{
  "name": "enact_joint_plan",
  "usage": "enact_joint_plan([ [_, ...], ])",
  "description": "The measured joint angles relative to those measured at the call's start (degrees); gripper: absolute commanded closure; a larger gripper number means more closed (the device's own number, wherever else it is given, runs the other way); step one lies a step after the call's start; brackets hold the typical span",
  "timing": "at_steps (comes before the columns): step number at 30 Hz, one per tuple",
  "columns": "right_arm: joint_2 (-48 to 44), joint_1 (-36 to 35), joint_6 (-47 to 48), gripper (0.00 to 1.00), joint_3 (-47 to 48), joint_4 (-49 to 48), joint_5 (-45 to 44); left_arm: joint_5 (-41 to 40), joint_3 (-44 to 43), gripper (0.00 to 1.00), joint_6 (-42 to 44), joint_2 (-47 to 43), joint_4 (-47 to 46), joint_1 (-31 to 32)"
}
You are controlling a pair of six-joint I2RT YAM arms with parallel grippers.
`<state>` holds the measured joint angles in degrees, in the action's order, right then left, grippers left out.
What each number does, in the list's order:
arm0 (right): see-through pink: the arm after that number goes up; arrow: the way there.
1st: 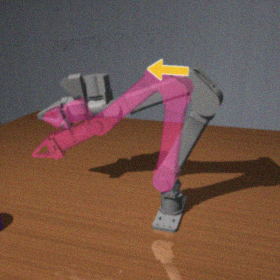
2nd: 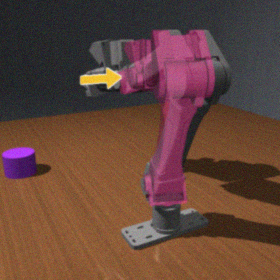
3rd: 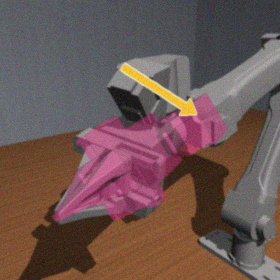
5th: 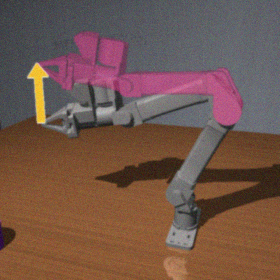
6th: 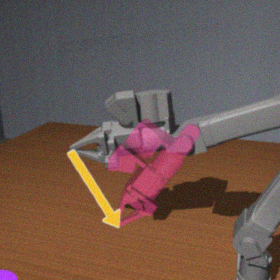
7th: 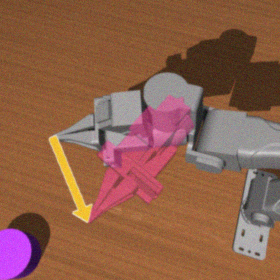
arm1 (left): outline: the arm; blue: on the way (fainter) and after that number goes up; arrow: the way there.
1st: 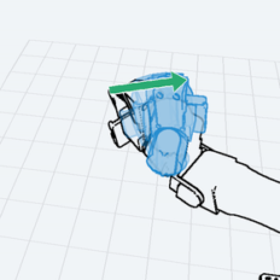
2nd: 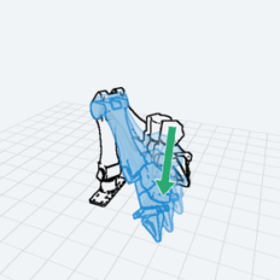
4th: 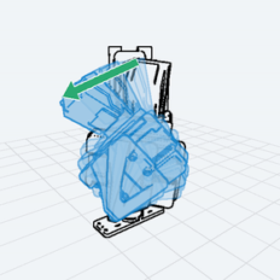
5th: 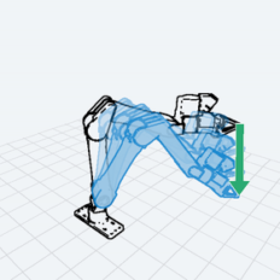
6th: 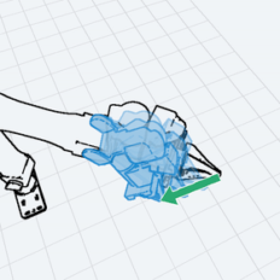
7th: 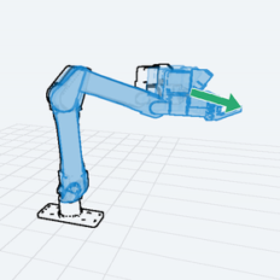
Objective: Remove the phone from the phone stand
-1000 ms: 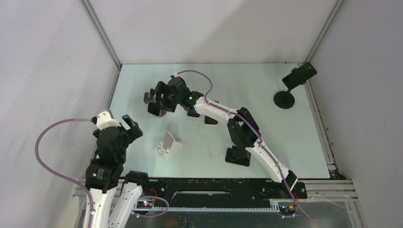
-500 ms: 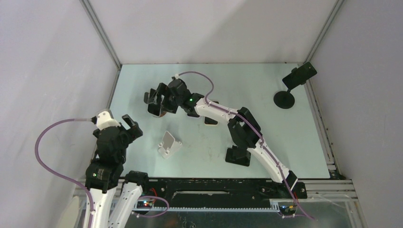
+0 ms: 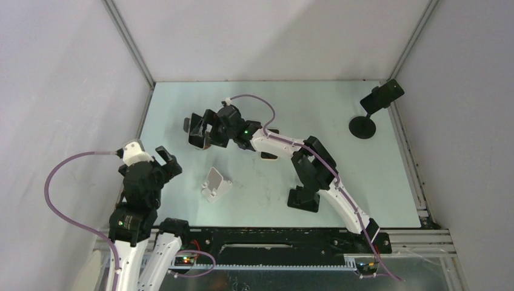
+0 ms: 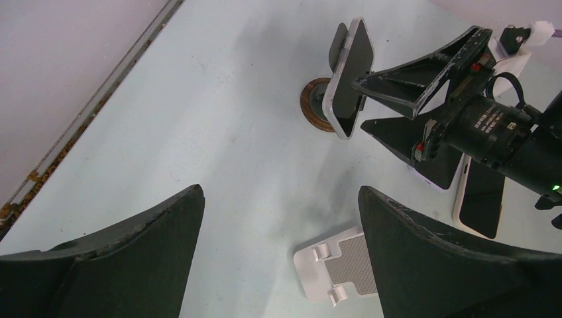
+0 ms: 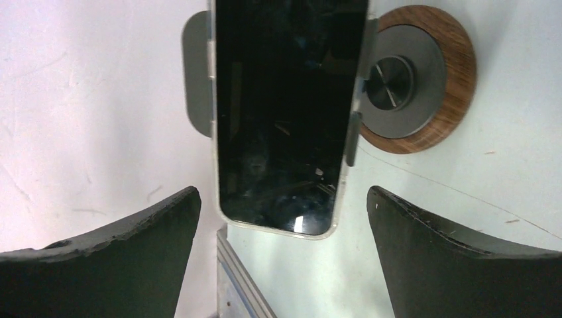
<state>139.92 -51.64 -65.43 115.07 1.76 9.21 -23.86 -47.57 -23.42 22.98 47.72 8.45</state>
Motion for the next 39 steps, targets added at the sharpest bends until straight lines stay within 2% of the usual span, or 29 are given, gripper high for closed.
enact_joint_plan([
  [9, 0.0, 0.0, -2.8, 0.01, 0.0, -5.3, 2.2, 0.0, 0.0, 0.07, 0.0, 0.0, 0.0, 0.0],
  [26, 0.0, 0.0, -2.5, 0.01, 0.0, -2.4, -0.2, 0.0, 0.0, 0.06, 0.0, 0.0, 0.0, 0.0],
  [39, 0.0, 0.0, -5.7, 0.01, -0.4, -10.1, 3.2, 0.0, 0.0, 0.07, 0.0, 0.0, 0.0, 0.0],
])
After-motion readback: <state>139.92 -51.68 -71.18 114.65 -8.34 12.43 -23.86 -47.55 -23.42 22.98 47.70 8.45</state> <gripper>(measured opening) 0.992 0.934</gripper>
